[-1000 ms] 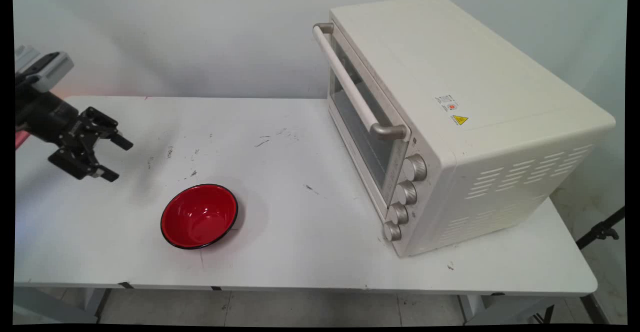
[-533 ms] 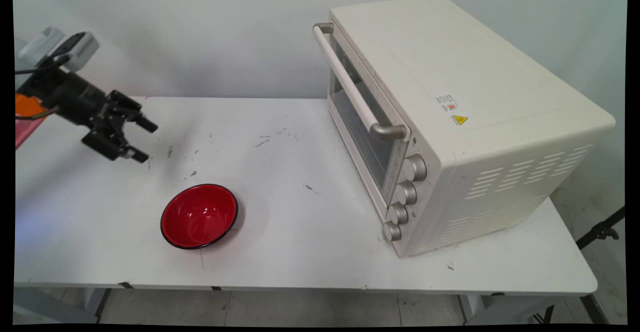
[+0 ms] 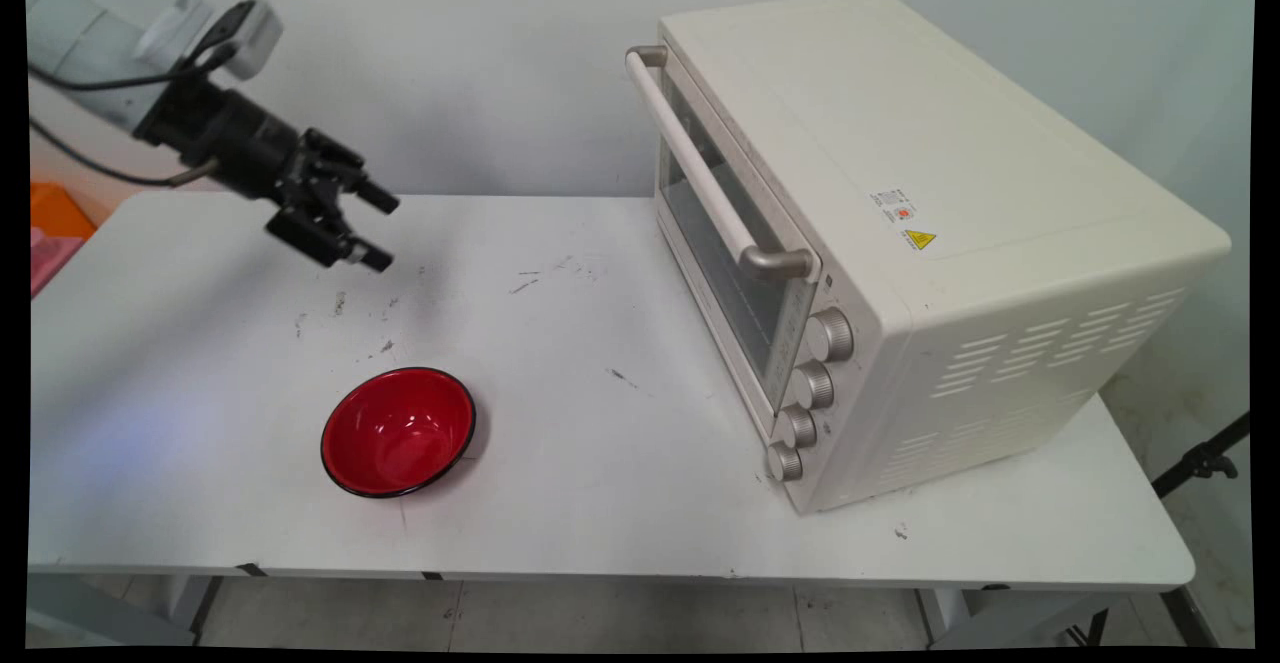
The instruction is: Open the oven
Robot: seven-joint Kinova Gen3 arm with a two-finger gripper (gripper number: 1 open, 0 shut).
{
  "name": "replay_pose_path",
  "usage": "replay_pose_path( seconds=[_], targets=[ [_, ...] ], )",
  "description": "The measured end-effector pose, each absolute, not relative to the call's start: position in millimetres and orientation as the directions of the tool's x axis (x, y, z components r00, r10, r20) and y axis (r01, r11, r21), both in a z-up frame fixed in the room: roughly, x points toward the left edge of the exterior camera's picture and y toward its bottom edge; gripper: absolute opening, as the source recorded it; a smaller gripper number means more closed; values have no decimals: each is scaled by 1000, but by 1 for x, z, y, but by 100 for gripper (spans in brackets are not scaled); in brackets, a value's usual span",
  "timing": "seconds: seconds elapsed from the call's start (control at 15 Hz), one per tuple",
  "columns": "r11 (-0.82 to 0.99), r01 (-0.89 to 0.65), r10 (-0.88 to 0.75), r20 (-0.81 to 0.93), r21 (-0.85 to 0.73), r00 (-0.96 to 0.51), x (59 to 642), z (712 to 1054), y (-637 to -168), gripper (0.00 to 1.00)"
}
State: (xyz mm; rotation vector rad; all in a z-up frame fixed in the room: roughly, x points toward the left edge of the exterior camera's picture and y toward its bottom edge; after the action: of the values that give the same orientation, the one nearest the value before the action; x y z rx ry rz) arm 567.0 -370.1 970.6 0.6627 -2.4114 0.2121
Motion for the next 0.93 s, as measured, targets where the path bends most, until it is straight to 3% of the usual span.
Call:
replay_pose_path(
  seconds=[0.93],
  targets=[
    [833, -550, -362, 691, -62, -626, 459, 1042, -416, 100]
  ],
)
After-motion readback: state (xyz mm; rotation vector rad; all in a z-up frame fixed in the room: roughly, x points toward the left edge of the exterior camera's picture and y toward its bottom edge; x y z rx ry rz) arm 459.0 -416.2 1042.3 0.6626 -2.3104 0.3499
